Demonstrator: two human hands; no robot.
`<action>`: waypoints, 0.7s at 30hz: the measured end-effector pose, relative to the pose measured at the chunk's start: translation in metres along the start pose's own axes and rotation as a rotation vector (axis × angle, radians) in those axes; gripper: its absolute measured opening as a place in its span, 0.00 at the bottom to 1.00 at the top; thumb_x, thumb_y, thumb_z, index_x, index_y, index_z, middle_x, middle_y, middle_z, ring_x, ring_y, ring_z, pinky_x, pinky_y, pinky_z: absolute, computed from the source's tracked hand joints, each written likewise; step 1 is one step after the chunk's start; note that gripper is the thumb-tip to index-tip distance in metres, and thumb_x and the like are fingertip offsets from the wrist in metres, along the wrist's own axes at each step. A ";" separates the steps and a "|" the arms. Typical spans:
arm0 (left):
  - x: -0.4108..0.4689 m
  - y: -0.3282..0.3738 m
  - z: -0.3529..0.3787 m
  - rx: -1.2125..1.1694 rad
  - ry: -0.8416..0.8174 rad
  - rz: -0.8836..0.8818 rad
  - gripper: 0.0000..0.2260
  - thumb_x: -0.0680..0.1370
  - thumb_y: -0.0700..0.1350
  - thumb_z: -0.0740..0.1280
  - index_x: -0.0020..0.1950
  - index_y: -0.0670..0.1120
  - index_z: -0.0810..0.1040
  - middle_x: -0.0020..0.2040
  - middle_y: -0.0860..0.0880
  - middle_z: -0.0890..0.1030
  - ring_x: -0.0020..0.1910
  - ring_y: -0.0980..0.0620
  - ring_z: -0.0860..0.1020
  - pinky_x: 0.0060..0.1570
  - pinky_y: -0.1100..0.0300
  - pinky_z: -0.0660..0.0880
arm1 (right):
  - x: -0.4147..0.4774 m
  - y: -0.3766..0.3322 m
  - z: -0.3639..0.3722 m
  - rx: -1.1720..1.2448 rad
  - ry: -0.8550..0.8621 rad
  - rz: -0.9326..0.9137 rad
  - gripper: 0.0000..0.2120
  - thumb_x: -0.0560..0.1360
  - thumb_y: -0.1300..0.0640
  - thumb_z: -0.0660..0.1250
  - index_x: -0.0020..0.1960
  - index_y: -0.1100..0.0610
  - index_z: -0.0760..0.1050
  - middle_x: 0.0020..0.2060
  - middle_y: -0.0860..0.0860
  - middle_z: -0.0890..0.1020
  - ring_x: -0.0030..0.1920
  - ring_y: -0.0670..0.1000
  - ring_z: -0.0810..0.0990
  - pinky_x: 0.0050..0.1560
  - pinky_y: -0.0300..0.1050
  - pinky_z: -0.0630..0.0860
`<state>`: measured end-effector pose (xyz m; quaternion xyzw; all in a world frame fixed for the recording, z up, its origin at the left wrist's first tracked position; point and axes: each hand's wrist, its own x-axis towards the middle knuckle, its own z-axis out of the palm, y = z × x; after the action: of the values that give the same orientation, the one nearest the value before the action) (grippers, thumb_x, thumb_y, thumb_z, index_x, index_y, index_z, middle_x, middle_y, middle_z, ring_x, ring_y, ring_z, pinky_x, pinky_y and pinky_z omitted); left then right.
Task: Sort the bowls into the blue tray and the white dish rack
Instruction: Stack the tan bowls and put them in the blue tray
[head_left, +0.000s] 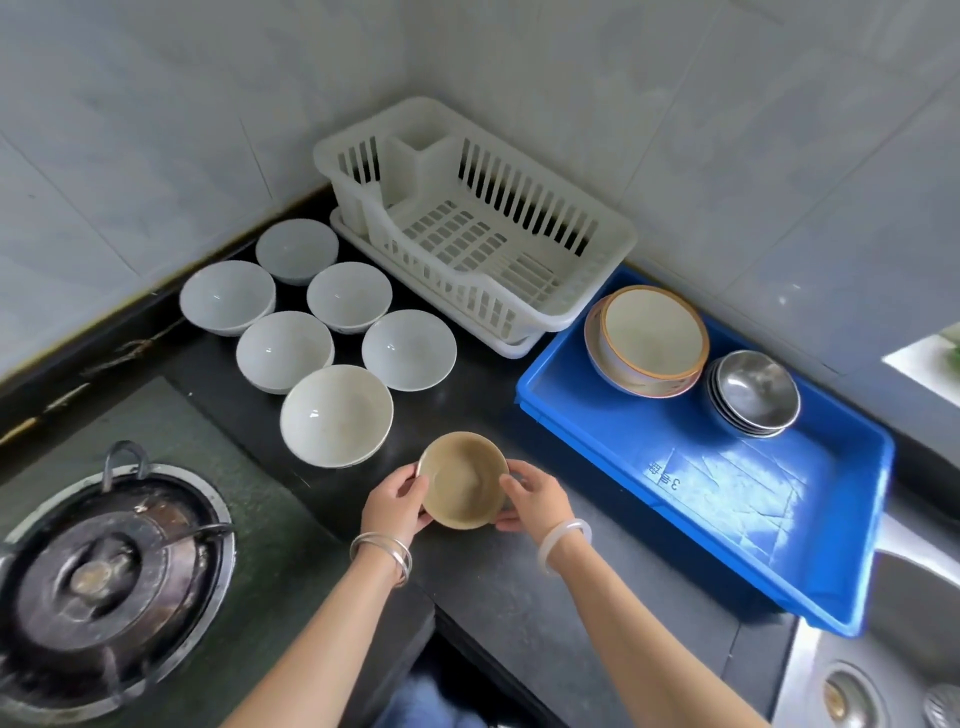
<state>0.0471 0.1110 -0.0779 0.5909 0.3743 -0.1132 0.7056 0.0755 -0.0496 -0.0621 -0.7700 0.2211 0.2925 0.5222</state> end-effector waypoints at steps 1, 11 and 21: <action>-0.002 0.005 0.005 0.007 -0.018 0.015 0.08 0.77 0.39 0.64 0.54 0.45 0.78 0.51 0.44 0.79 0.48 0.49 0.76 0.40 0.58 0.77 | -0.002 0.001 -0.005 0.025 0.025 -0.024 0.15 0.79 0.55 0.61 0.65 0.50 0.71 0.47 0.48 0.79 0.37 0.48 0.83 0.32 0.35 0.80; -0.039 0.046 0.125 0.032 -0.332 0.060 0.05 0.77 0.37 0.64 0.45 0.46 0.77 0.44 0.46 0.79 0.42 0.52 0.78 0.31 0.66 0.78 | -0.028 0.014 -0.123 0.431 0.286 -0.186 0.07 0.78 0.55 0.61 0.53 0.50 0.76 0.43 0.50 0.79 0.26 0.49 0.80 0.28 0.37 0.77; -0.081 0.039 0.292 0.205 -0.570 -0.032 0.08 0.78 0.37 0.61 0.56 0.39 0.72 0.51 0.40 0.73 0.46 0.43 0.73 0.37 0.59 0.78 | -0.037 0.066 -0.255 0.704 0.532 -0.089 0.07 0.80 0.56 0.58 0.53 0.54 0.75 0.47 0.53 0.75 0.26 0.49 0.79 0.28 0.38 0.76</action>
<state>0.1298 -0.1689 0.0114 0.5974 0.1570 -0.3229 0.7171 0.0616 -0.3100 -0.0087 -0.6025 0.4006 -0.0317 0.6896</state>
